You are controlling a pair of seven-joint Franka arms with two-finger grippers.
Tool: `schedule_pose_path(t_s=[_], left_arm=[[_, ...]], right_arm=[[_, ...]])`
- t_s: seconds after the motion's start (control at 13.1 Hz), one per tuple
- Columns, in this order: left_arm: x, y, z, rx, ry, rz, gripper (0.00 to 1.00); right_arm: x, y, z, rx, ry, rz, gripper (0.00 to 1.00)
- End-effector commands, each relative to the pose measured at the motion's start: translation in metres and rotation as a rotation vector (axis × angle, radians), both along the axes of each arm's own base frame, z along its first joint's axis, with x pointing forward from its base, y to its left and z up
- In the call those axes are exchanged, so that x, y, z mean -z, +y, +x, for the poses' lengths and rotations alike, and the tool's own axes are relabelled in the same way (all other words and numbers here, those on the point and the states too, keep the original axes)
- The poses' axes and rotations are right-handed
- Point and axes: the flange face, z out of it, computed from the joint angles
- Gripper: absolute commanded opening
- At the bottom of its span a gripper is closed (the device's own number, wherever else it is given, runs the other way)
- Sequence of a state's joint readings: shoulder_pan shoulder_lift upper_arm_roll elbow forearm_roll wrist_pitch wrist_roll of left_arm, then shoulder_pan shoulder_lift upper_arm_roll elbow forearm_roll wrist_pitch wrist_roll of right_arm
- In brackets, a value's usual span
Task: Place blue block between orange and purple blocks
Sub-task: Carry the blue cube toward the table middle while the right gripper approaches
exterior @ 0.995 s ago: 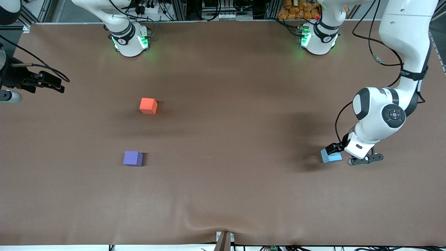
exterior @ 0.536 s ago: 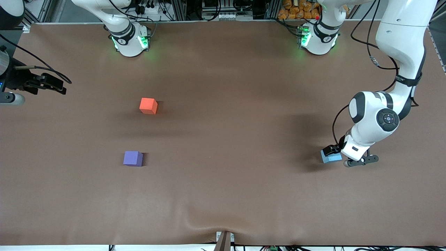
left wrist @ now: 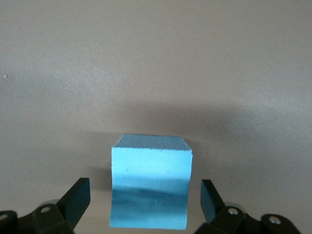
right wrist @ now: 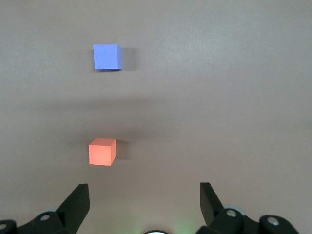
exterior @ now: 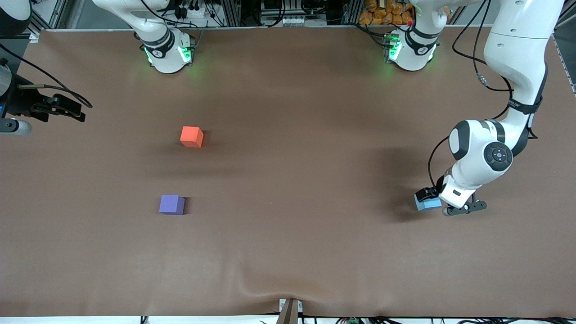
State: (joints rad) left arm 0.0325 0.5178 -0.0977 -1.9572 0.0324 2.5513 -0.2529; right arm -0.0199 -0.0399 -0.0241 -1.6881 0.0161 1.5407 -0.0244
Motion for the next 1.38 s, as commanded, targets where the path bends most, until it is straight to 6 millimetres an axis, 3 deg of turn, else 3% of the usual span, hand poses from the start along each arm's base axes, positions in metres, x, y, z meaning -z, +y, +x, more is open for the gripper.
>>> schedule_pose_path(t_s=[0.0,0.23,0.38,0.46,0.69,1.0,1.07,1.3], left_arm=[[0.005,-0.002,0.005,-0.005,-0.015,0.006,0.97],[0.005,-0.003,0.005,-0.004,-0.015,0.006,0.6],[0.006,-0.004,0.005,-0.001,-0.015,0.006,0.14],[0.006,-0.005,0.005,0.002,-0.015,0.006,0.0],[-0.021,-0.015,0.005,0.032,-0.019,0.014,0.0],[-0.065,-0.075,-0.001,0.115,-0.002,0.023,0.0],[-0.072,-0.097,-0.002,0.142,0.006,0.022,0.0],[-0.087,-0.202,-0.008,0.114,0.007,0.004,0.0]], right_arm=[[-0.003,0.0,-0.006,0.004,-0.013,0.007,1.0],[-0.003,0.0,-0.005,0.004,-0.014,0.007,1.0],[-0.002,-0.001,-0.005,0.006,-0.013,0.007,1.0],[0.001,0.0,-0.006,0.004,-0.008,0.007,1.0],[0.001,-0.001,-0.006,0.006,-0.013,0.007,1.0],[0.002,-0.001,-0.005,0.006,-0.01,0.007,1.0],[0.002,-0.001,-0.005,0.006,-0.01,0.007,1.0],[0.008,-0.001,-0.005,0.026,0.003,0.038,1.0]])
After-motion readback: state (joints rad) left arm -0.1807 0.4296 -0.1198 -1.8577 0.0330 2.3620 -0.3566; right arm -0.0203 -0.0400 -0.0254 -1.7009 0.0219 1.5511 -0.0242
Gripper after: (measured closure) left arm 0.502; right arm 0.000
